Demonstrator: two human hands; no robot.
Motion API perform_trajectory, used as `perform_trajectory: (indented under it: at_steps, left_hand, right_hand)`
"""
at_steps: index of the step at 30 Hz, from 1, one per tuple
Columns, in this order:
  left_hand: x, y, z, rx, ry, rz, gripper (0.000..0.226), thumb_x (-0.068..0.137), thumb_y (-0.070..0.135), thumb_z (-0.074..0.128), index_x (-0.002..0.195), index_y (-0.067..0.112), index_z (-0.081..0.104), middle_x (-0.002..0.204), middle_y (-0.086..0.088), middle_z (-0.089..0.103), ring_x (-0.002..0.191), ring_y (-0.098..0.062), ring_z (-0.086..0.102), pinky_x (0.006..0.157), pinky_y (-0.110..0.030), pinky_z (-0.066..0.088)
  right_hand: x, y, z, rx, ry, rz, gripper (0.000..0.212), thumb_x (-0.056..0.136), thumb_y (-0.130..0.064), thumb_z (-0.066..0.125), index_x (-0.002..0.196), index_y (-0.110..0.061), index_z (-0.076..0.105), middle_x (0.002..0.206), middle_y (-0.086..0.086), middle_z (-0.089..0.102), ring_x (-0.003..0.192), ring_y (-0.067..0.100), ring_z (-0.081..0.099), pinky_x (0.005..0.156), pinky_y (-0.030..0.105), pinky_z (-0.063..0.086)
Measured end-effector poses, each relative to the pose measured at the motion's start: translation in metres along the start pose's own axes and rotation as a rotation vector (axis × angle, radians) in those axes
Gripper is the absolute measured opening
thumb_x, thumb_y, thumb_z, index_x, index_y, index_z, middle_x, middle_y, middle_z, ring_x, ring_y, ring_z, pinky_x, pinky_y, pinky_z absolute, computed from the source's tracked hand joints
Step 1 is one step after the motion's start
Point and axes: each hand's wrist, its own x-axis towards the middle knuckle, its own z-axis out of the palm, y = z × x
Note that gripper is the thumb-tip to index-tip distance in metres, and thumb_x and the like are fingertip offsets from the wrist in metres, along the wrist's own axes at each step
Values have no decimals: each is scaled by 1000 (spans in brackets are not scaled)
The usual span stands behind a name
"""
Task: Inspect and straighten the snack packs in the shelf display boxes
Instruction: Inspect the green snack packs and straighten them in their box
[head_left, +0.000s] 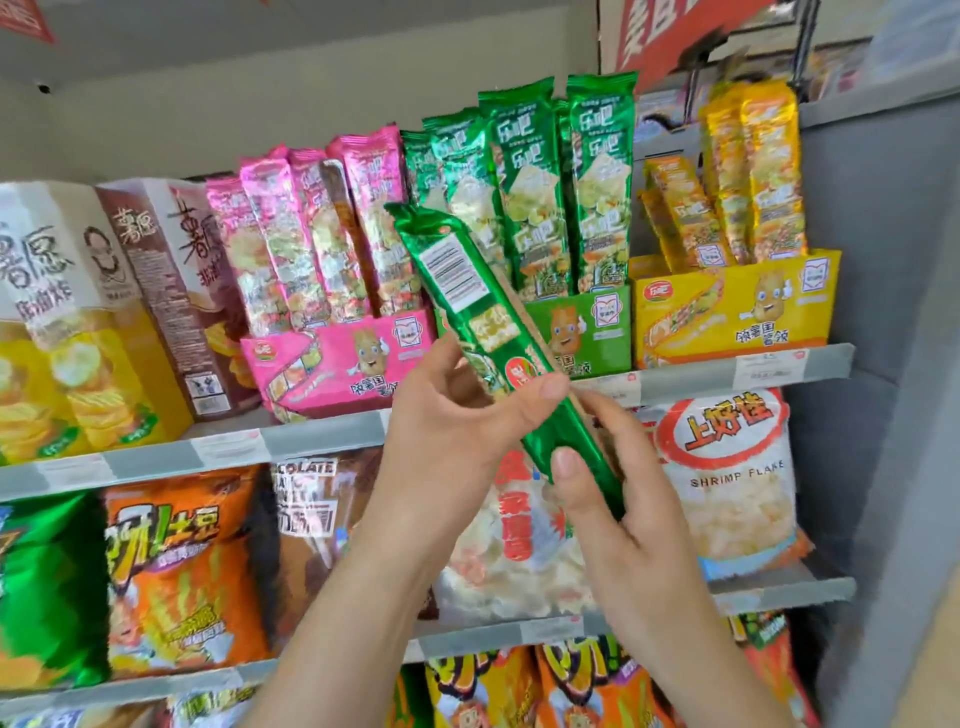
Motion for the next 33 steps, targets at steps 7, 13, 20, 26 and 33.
perform_trajectory:
  at_steps: [7,13,20,26,33]
  left_hand:
    - [20,-3,-16,-317,-51,-47,31,72,23,77,98,12,63,89,-7,74,77,-19,69,65,-33,57]
    - [25,3,-2,-475,-107,-119,42,85,28,59,118,4,54,107,-17,69,94,-28,64,78,-36,55]
    - [31,9,19,-61,65,7,36,66,34,79,98,25,67,92,-2,75,86,-21,73,69,-34,59]
    - [34,12,24,67,65,-31,26,72,12,69,95,23,71,92,-8,75,85,-25,72,75,-42,60]
    - [40,34,39,148,-300,-18,37,73,13,65,107,25,70,103,1,72,94,-17,68,79,-29,53]
  right_hand:
    - [1,-10,-5,217,-166,58,38,91,-33,64,128,-39,58,88,-11,67,74,5,61,60,15,48]
    - [-2,-9,-24,170,-130,17,56,78,-27,78,129,-44,60,112,-9,72,95,11,70,76,22,57]
    - [5,9,-52,-429,59,-332,77,73,-20,80,140,-38,47,115,-22,56,95,-5,59,77,5,44]
    - [34,-12,-85,-127,-220,-187,61,71,-69,70,124,-53,44,117,-17,54,113,6,55,91,12,41]
    - [137,-54,-104,94,-506,-78,74,76,-40,70,141,-45,35,121,2,63,116,5,59,95,24,49]
